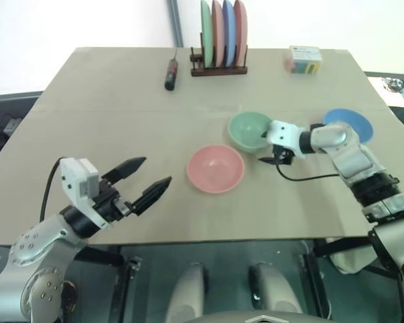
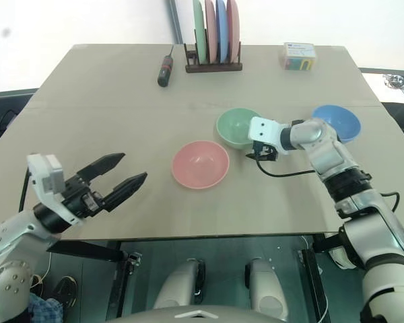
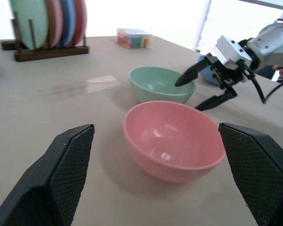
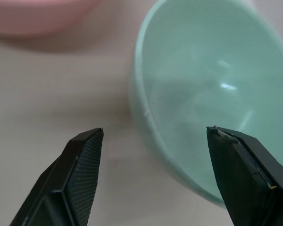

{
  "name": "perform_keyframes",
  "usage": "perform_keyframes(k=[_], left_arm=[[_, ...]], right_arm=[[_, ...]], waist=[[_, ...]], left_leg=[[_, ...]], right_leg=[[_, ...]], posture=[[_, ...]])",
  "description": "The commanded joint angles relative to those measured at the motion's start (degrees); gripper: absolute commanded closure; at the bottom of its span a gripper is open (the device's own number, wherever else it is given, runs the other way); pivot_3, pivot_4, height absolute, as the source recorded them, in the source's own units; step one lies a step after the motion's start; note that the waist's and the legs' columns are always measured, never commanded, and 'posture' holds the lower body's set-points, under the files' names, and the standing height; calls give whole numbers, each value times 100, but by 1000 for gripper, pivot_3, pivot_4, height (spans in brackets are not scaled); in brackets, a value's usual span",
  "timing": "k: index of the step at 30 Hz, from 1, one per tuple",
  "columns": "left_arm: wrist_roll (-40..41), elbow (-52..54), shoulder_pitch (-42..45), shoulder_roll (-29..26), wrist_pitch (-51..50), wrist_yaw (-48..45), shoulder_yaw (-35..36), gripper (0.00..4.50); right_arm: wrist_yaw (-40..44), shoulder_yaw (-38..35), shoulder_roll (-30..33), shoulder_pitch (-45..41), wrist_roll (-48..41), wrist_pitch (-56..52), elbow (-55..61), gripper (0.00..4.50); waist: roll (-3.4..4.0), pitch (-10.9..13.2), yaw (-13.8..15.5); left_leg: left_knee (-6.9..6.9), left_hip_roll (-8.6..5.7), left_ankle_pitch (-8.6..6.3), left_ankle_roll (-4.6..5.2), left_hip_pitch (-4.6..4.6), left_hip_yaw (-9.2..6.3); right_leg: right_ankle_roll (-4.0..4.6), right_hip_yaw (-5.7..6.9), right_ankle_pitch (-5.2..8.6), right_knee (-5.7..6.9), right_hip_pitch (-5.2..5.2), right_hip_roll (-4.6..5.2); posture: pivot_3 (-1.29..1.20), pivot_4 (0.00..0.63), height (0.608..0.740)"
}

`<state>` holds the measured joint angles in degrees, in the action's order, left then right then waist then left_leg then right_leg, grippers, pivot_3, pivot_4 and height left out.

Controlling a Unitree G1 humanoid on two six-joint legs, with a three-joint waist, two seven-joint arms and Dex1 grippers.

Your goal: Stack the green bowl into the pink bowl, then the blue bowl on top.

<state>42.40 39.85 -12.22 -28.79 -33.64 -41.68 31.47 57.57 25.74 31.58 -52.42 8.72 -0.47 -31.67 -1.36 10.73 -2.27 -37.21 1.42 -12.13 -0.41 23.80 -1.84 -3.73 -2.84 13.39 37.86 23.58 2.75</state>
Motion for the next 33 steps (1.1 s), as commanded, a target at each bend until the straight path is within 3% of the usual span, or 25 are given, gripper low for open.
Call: perform_keyframes(k=[1, 3, 5, 8, 9, 18, 23, 27, 32, 33], left_arm=[[148, 373, -217, 59, 301, 222, 262, 0], [143, 373, -294, 68, 363, 363, 281, 0], [143, 358, -313, 79, 471, 448, 279, 0], [169, 324, -331, 51, 579, 527, 283, 0], [183, 303, -337, 32, 608, 538, 285, 0], [-34, 35, -310, -167, 796, 451, 6, 0], [-97, -163, -223, -288, 878, 371, -122, 0], [-142, -370, -41, -447, 881, 268, -288, 0], [-186, -532, 60, -520, 962, 172, -382, 0], [-203, -575, 84, -528, 986, 159, -398, 0]], right_arm=[[70, 46, -159, -358, 236, 493, -419, 1548], [78, 42, -252, -455, 314, 670, -647, 2591], [139, 17, -358, -532, 339, 781, -801, 3084], [180, -32, -445, -584, 381, 889, -923, 4256], [191, -51, -466, -592, 389, 912, -941, 4390], [92, -524, -585, -680, 83, 665, -333, 4390], [815, -764, -507, -384, -674, -279, 1669, 4390], [1319, -245, -425, 194, -1021, -1162, 3939, 4390], [1260, 6, -370, 383, -833, -1495, 4535, 4390], [1269, 52, -331, 413, -797, -1495, 4571, 3693]], waist=[[0, 0, -9], [0, 0, -10], [0, 0, -11], [0, 0, -10], [0, -1, -11], [3, 1, -12], [4, 1, -9], [3, 1, 27], [3, 0, 0], [2, 0, 2]], left_leg=[[0, 0, 0, 0, 0, 0], [2, 1, 0, 0, -2, -1], [3, 2, 0, 0, -4, -2], [3, 1, 0, 0, -3, -1], [3, 1, 0, 0, -4, 1], [5, 1, 0, 0, -2, -1], [13, 3, 0, 0, 0, -4], [15, 2, -1, -1, 4, -12], [15, 4, -1, -1, 1, -9], [13, 4, -1, -1, -1, -8]], right_leg=[[0, 0, 0, 0, 0, 0], [-1, 1, -1, 2, 1, -1], [0, 2, 0, 3, 1, -2], [2, 1, 1, 1, 0, -2], [2, -2, 1, 1, 0, -1], [18, 1, 10, 2, 2, -2], [0, 4, 0, 1, 6, -3], [2, 14, 2, -4, 5, 0], [18, 13, 12, -2, 7, -1], [19, 12, 12, -2, 6, -1]], posture=[[0, 150, 740], [0, 150, 740], [0, 150, 740], [0, 150, 740], [0, 150, 740], [0, 150, 740], [0, 150, 740], [0, 150, 740], [0, 150, 740], [0, 150, 740]])
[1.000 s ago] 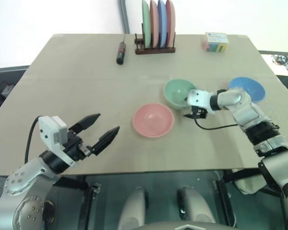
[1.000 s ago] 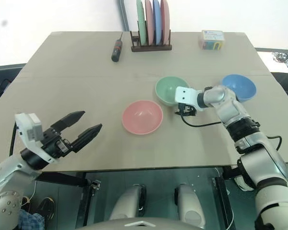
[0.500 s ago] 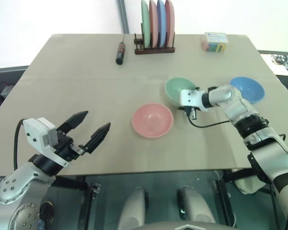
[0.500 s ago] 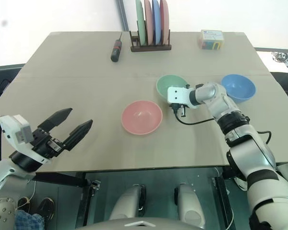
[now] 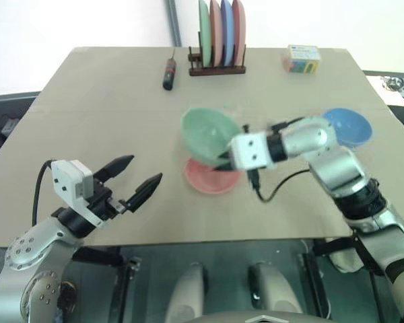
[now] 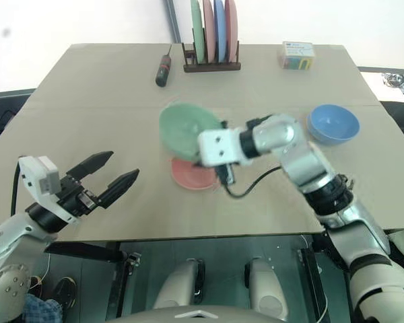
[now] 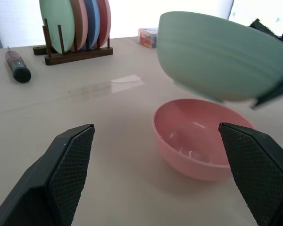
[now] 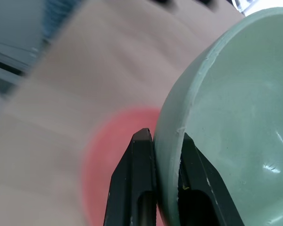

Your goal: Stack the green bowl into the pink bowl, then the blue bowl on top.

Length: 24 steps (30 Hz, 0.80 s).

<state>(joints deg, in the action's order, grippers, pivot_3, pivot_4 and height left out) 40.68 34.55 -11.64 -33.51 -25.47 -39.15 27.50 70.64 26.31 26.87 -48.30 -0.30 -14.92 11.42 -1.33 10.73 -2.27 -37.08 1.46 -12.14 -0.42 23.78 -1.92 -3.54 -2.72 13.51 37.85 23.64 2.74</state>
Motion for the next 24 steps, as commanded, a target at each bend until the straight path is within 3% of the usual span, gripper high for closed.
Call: perform_keyframes(k=[1, 6, 13, 20, 24], left_arm=[[-49, -77, 58, -57, 184, -84, -25, 0], [-100, -195, 146, -61, 254, -95, -124, 0], [-4, -188, 331, 2, 293, -122, -241, 0], [104, -261, 596, 6, 309, -301, -538, 0], [103, -380, 767, -1, 322, -395, -701, 0]], right_arm=[[-30, 14, 174, 27, 119, -40, 283, 3460], [-599, -165, 39, -96, 398, -20, -58, 1546], [-1074, -975, 642, -13, 411, -401, -493, 1546], [-1722, -2138, 1662, 504, 387, -1084, -1394, 1546], [-2191, -2522, 1814, 593, 378, -1471, -1872, 1546]], waist=[[-2, -1, 6], [-2, -1, 0], [-3, -1, 48], [-3, -1, 62], [-2, -1, 15]], left_leg=[[-2, 0, 0, 0, -2, 1], [-2, 1, 0, 0, 0, -1], [-2, -4, 0, 0, 6, -2], [3, -5, 0, 0, 7, 4], [4, -5, 0, 0, 7, 7]], right_leg=[[0, 0, 0, 0, -2, 0], [1, 3, 1, 2, 1, 0], [2, 3, 0, -5, -1, 5], [2, -1, 0, -12, 0, 5], [2, -5, 0, -12, 0, 4]], posture=[[0, 150, 740], [0, 150, 740], [0, 150, 740], [0, 150, 740], [0, 150, 740]])
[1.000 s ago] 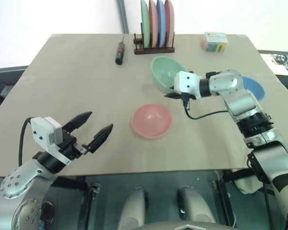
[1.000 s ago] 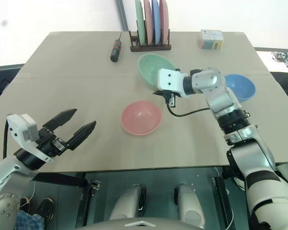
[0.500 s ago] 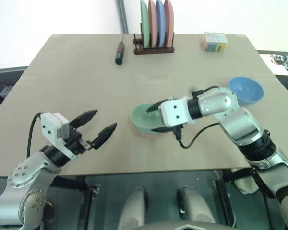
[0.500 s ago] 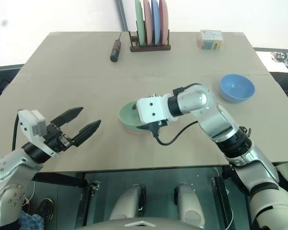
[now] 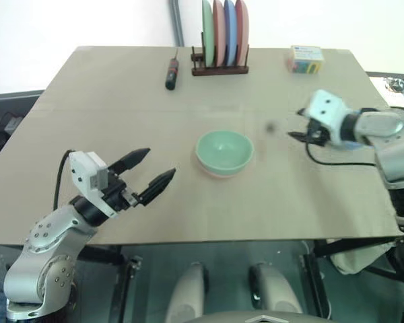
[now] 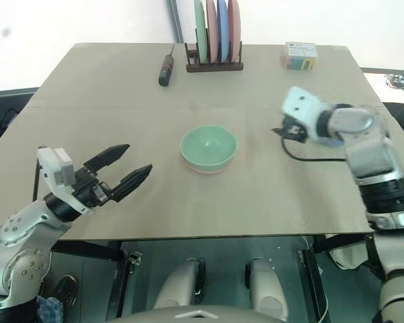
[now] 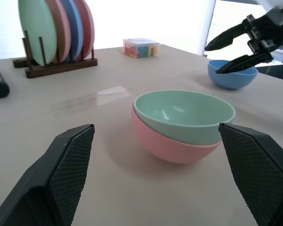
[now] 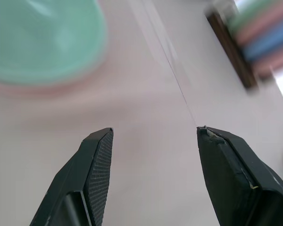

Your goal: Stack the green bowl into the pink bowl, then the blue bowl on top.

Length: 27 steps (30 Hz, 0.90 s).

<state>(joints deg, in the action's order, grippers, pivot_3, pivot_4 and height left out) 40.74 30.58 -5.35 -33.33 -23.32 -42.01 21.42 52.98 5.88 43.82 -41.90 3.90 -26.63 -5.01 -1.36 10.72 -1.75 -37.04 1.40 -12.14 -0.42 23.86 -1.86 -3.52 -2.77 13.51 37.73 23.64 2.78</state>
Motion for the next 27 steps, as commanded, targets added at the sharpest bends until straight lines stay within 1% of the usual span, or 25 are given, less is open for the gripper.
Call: perform_keyframes(k=[1, 4, 9, 14, 20, 23, 27], left_arm=[[105, -8, 174, -15, 100, -138, -124, 0], [123, -85, 318, -15, 96, -218, -222, 0], [163, -163, 477, -29, 66, -257, -226, 0], [192, -116, 439, -42, 67, -253, -188, 0], [208, 2, 301, -34, 85, -191, -121, 0], [234, 65, 224, -37, 92, -155, -67, 0], [252, 119, 149, -40, 105, -120, -28, 0]], right_arm=[[-570, -548, 89, -75, -41, -369, -379, 1546], [-1030, -658, -34, -204, 18, -503, -937, 1546], [-1237, -585, -304, -370, -92, -563, -1422, 1546], [-1435, -376, -544, -614, 63, -129, -2424, 1546], [-1737, -98, -618, -961, 396, 625, -3774, 1546], [-1744, -55, -661, -1099, 422, 833, -4143, 2337], [-1712, -22, -686, -1212, 456, 1033, -4372, 4107]], waist=[[1, 0, -63], [1, 0, -72], [1, 1, -71], [2, 1, -65], [2, 1, -61], [3, 2, -73], [3, 2, -74]], left_leg=[[1, 0, 0, 0, -3, 5], [3, 2, 0, 0, -8, 9], [2, 2, 0, 0, -4, 10], [3, 1, 0, 1, -4, 10], [3, -1, 0, 1, -1, 10], [4, -1, 0, 1, -2, 11], [6, 0, 0, 1, -6, 11]], right_leg=[[0, -6, 0, 1, 1, 0], [-1, -12, 0, 4, 1, -4], [-2, -14, 0, 2, 2, -5], [-23, -15, -13, 0, 2, -5], [-22, -15, -12, -2, 2, -4], [-22, -17, -13, -1, 3, -4], [-22, -18, -12, 0, 2, -5]], posture=[[0, 150, 740], [0, 150, 740], [0, 150, 740], [0, 150, 740], [0, 150, 740], [0, 150, 740], [0, 150, 740]])
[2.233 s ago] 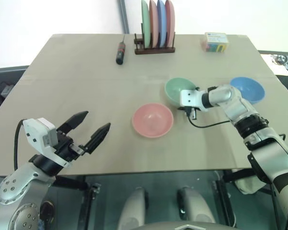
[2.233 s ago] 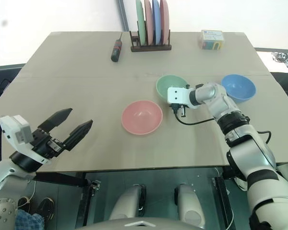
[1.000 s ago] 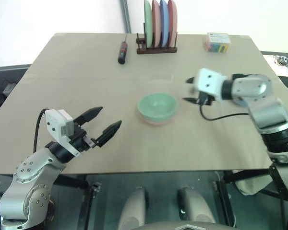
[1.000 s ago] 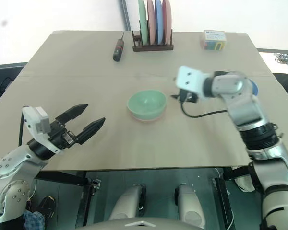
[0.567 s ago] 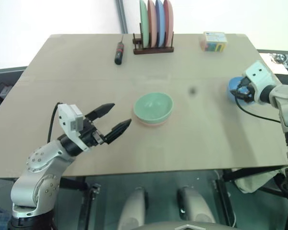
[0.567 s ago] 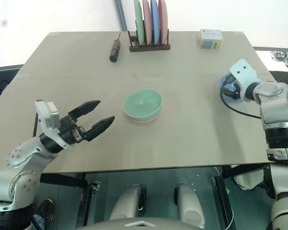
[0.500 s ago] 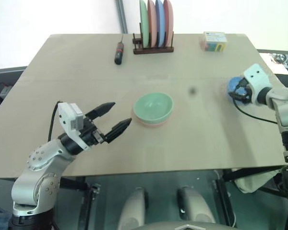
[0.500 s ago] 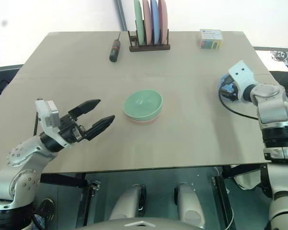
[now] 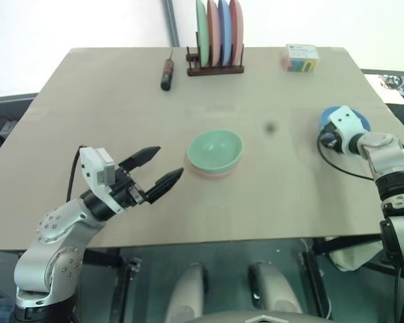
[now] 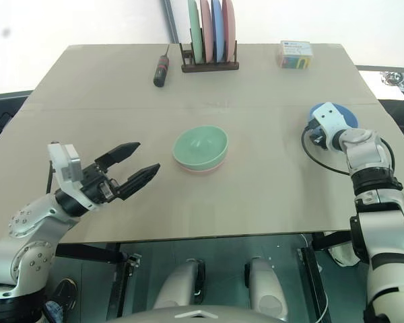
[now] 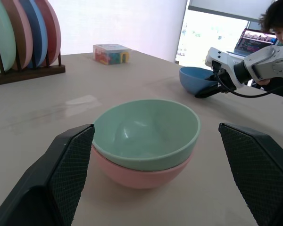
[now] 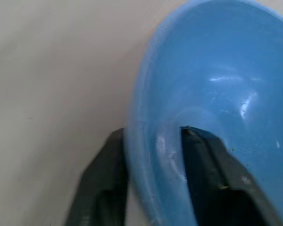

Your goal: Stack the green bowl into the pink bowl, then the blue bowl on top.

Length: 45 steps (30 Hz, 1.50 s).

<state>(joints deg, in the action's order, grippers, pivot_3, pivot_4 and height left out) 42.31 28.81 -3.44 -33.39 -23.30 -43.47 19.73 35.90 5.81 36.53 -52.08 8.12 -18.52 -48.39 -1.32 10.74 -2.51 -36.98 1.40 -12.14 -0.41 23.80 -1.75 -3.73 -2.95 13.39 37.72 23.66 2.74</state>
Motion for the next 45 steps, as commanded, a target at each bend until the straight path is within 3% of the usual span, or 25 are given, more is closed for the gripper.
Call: perform_keyframes(k=[1, 8, 15, 21, 28, 30, 32, 35, 36, 37, 45], left_arm=[[104, 303, -54, -38, 107, 31, 150, 0], [114, 264, -48, -71, 127, 34, 174, 0], [39, 150, -24, -148, 157, -42, 161, 0], [-92, 133, -260, -391, 172, -211, 251, 0], [-163, 197, -617, -711, 175, -470, 392, 0], [-215, 182, -643, -744, 199, -493, 389, 0], [-251, 192, -674, -738, 222, -501, 371, 0], [-270, 245, -700, -700, 233, -452, 330, 0], [-286, 272, -710, -683, 234, -425, 306, 0], [-346, 304, -725, -667, 243, -377, 271, 0], [-862, 274, -895, -532, 306, 46, 296, 0]], right_arm=[[0, -13, 37, -213, 44, 253, -56, 4361], [205, 32, -16, -229, 41, 373, 241, 4361], [1350, 101, -444, 18, -695, 25, 2476, 4361], [2124, 571, -895, 110, -1481, -991, 4892, 4361], [2363, 1129, -1477, -83, -2058, -1518, 6069, 4361], [2403, 1247, -1472, -120, -2038, -1507, 6082, 3629], [2490, 1332, -1414, -136, -2029, -1448, 6067, 3223], [2243, 1215, -1413, -201, -1951, -1503, 5860, 1985], [2167, 1136, -1390, -230, -1931, -1515, 5759, 1376], [2168, 1042, -1305, -216, -1955, -1507, 5721, 1180], [2247, 36, -270, 870, -2452, -1512, 6000, 1180]], waist=[[0, 0, 2], [0, 0, 2], [4, 2, -3], [6, 4, 44], [7, 4, 22], [6, 4, 33], [5, 3, 36], [5, 3, 27], [5, 3, 23], [5, 3, 21], [-2, -1, 71]], left_leg=[[0, 0, 0, 0, 0, 0], [0, 0, 0, 0, 1, 0], [8, 3, 0, 0, 0, 2], [17, 6, 0, 0, 5, -8], [18, 9, 0, -1, 5, -12], [18, 8, 0, -1, 4, -12], [17, 8, 0, -1, 4, -12], [17, 7, 0, -1, 5, -11], [18, 7, 0, -1, 5, -11], [21, 8, 0, -1, 5, -11], [23, 3, 0, -1, 7, -10]], right_leg=[[0, 0, 0, 0, 0, 0], [0, 0, 0, -1, 0, 0], [-3, -3, -1, 6, 9, -4], [-2, 9, 0, 3, 12, -3], [20, 16, 12, 1, 12, -2], [20, 17, 12, 2, 12, -2], [20, 18, 12, 0, 11, 0], [21, 18, 12, -2, 12, 1], [21, 17, 12, -1, 12, 1], [21, 18, 12, 0, 14, 0], [21, 18, 12, -15, 7, 5]], posture=[[0, 150, 740], [0, 150, 740], [0, 150, 740], [0, 150, 740], [0, 150, 740], [0, 150, 740], [0, 150, 740], [0, 150, 740], [0, 150, 740], [0, 150, 740], [0, 150, 740]])
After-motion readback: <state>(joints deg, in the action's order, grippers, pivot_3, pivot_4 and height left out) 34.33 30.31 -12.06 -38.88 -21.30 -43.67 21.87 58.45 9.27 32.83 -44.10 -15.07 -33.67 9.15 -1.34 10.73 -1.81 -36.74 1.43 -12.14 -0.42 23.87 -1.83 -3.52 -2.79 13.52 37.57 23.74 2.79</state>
